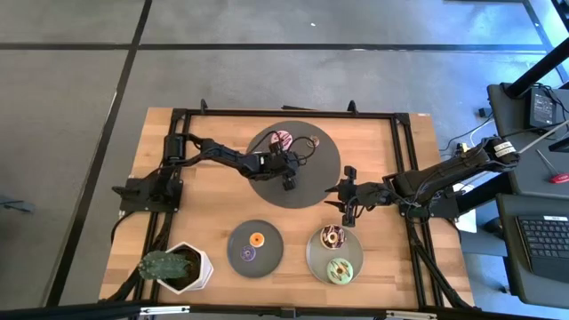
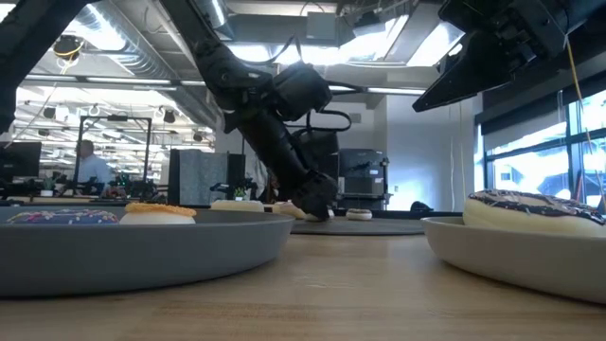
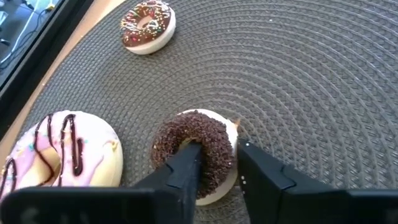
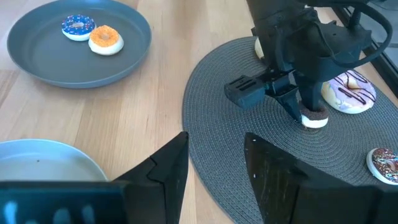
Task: Pick & Place donuts
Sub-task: Put small black donut on the black plate
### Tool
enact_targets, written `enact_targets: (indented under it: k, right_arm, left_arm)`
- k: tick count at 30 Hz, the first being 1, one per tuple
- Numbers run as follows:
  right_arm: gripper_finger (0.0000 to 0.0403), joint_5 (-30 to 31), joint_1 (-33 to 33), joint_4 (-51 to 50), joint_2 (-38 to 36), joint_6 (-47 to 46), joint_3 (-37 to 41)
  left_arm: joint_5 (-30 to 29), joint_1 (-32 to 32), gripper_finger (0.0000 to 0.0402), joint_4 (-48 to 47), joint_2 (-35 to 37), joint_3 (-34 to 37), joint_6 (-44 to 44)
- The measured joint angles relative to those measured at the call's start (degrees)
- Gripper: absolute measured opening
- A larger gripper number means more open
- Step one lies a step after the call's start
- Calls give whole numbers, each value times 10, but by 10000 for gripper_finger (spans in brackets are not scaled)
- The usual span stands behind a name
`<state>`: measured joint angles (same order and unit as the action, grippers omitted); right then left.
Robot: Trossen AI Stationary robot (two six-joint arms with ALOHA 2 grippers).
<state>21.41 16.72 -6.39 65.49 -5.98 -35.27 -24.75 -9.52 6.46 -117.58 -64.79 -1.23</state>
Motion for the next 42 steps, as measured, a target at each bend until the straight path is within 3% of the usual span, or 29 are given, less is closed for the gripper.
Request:
enact_targets:
  k: [8,14,21,25,34,42]
  right_arm:
    - [158,0,0,0,0,0,0]
    - [158,0,0,-4,0,-2,0]
    - [158,0,0,-10,0,-2,0]
    - [158,0,0,-9,0,-5,0]
    - [158,0,0,-8,0,-25,0]
    - [158,0,0,-6,0,-30,0]
  left_arm:
    - [4,8,23,-10,12,0,0]
    - [8,46,9,-70,84,1,5]
    - [90,159,13,-223,179,0,79]
    - [112,246,10,-229,187,0,136]
    - [44,399,11,-226,156,1,142]
    - [7,454,12,-230,122,1,143]
